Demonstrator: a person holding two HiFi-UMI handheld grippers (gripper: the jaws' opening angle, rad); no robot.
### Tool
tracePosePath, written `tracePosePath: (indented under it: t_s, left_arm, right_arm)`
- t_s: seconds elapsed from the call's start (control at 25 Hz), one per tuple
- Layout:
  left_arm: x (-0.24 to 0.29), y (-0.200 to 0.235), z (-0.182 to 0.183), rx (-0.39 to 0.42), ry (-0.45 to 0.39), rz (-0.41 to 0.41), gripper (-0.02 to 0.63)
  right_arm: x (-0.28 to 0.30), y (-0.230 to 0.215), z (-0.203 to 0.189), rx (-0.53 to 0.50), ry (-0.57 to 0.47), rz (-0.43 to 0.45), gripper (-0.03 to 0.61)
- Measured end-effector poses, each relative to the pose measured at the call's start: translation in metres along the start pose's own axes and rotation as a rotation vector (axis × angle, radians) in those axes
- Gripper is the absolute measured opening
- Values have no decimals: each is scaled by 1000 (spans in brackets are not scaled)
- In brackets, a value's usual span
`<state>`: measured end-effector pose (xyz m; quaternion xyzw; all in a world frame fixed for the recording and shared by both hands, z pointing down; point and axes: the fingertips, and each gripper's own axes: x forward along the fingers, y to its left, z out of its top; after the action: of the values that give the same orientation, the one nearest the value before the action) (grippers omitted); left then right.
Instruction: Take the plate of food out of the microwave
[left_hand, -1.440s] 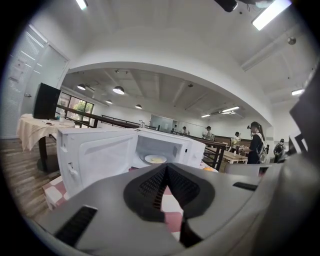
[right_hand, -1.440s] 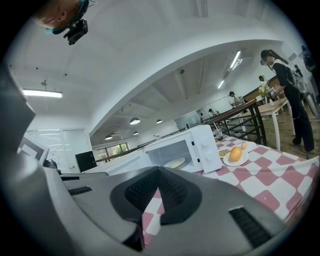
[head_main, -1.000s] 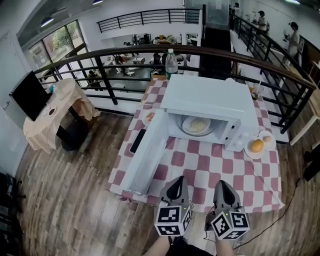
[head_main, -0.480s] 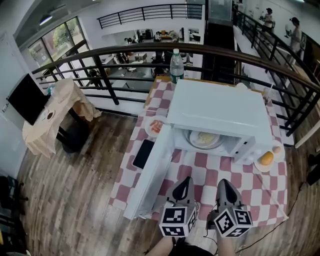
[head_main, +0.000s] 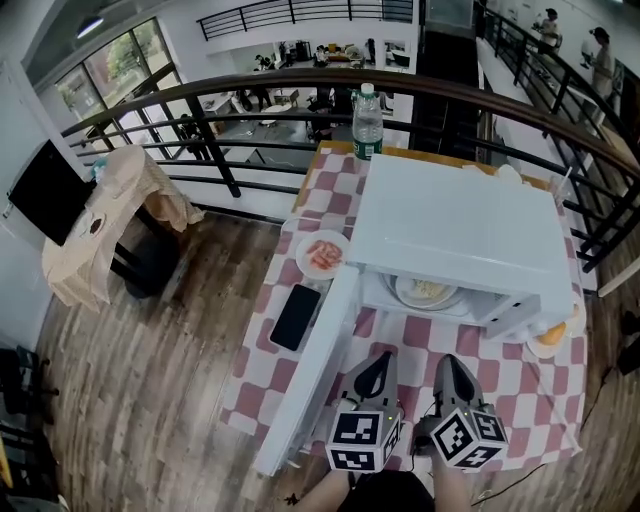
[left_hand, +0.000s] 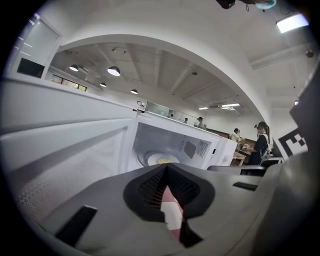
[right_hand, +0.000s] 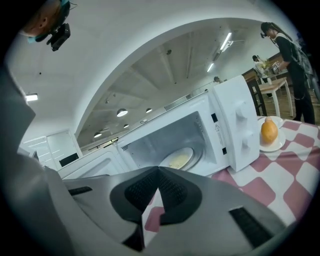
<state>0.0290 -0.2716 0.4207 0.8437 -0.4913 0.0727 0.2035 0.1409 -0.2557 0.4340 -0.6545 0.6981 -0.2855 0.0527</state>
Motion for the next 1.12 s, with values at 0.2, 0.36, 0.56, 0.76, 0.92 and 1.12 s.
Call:
tracePosePath:
  t_s: [0.2, 0.36, 0.56, 0.76, 0.92, 1.12]
  left_arm:
    - [13, 5, -3, 5, 18, -14, 6]
    - [23, 3, -8, -17, 36, -29, 6]
    - [34, 0, -13, -4, 55, -28, 6]
    - [46, -5, -22, -4, 79, -26, 6]
    - [56, -7, -28, -3, 96, -10, 6]
    - [70, -10, -35, 7, 120, -12, 6]
  right_arm:
    - [13, -5, -4, 42, 18, -13, 12]
    - [17, -13, -9, 118, 36, -12, 12]
    - [20, -27, -12, 160, 49, -28, 12]
    - [30, -32, -10, 166, 65, -12, 12]
    - [41, -39, -5, 175, 78, -1, 12]
    - [60, -44, 1, 188, 91, 14, 12]
